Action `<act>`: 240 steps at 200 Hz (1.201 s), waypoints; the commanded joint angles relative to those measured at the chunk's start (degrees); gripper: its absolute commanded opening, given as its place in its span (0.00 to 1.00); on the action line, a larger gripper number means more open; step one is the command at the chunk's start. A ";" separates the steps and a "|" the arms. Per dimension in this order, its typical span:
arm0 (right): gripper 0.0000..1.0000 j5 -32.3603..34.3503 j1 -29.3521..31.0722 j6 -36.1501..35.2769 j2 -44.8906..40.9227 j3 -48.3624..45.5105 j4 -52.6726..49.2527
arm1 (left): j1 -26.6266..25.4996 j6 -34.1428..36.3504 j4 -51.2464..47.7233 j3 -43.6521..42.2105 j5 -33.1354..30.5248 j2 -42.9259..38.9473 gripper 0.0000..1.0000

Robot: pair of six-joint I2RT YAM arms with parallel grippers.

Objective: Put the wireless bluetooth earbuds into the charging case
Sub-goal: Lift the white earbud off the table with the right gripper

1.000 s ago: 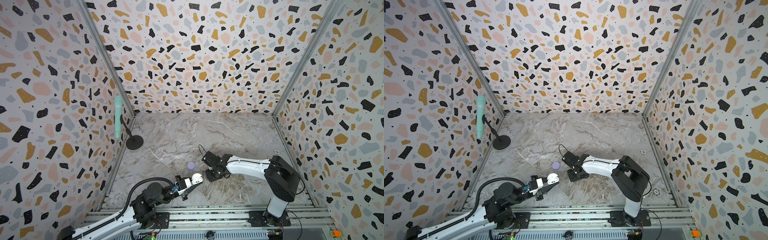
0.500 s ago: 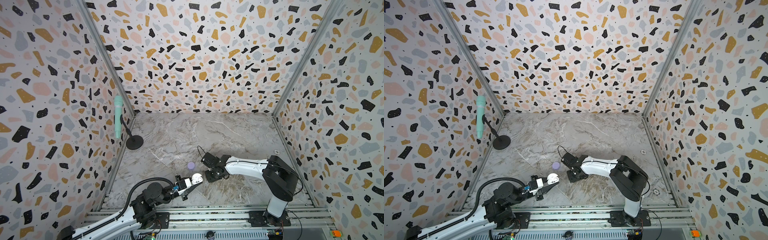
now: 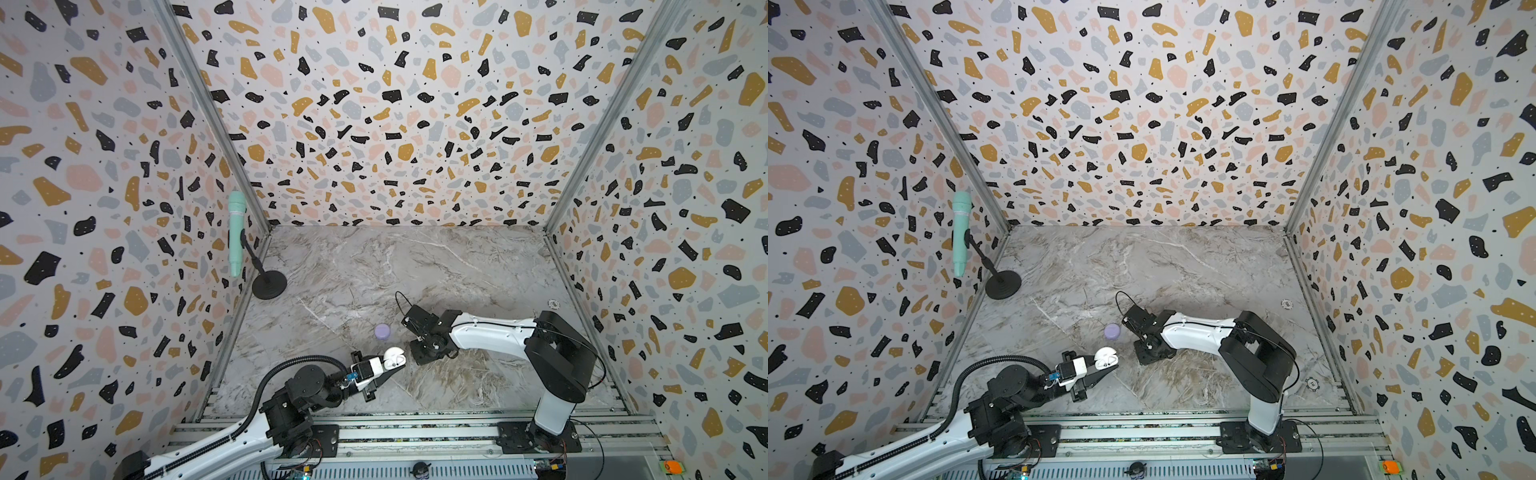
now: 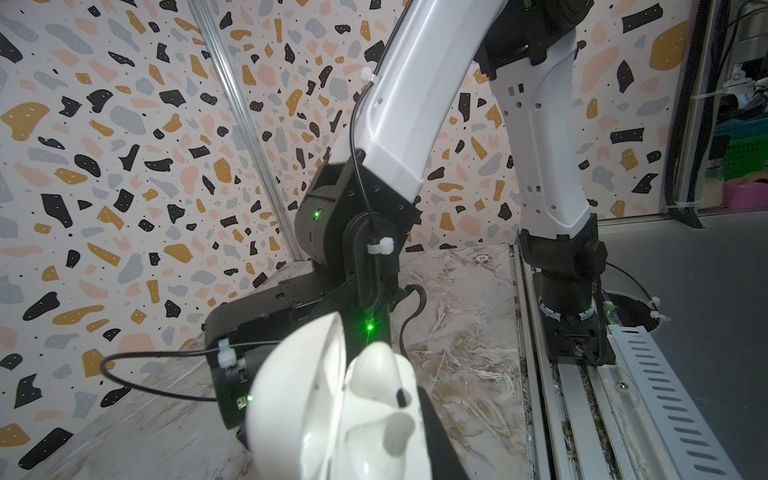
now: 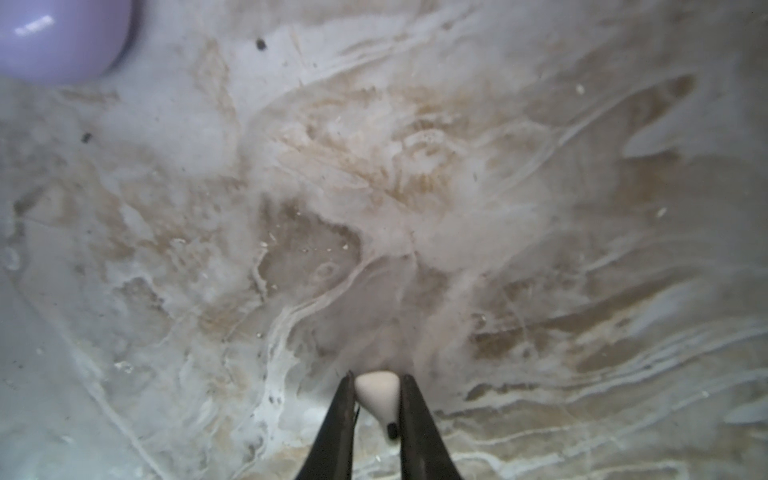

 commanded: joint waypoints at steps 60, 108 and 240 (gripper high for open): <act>0.16 2.03 -0.13 2.29 -7.67 -1.95 2.13 | -0.28 0.50 2.08 -0.05 0.55 -0.12 0.00; 0.16 2.83 -0.23 2.64 -13.69 -4.17 5.31 | -0.26 0.10 2.73 -0.14 0.64 0.88 0.00; 0.16 6.29 -0.22 -0.34 -30.60 -4.33 8.27 | -0.90 -17.77 15.41 1.48 -7.77 7.22 0.00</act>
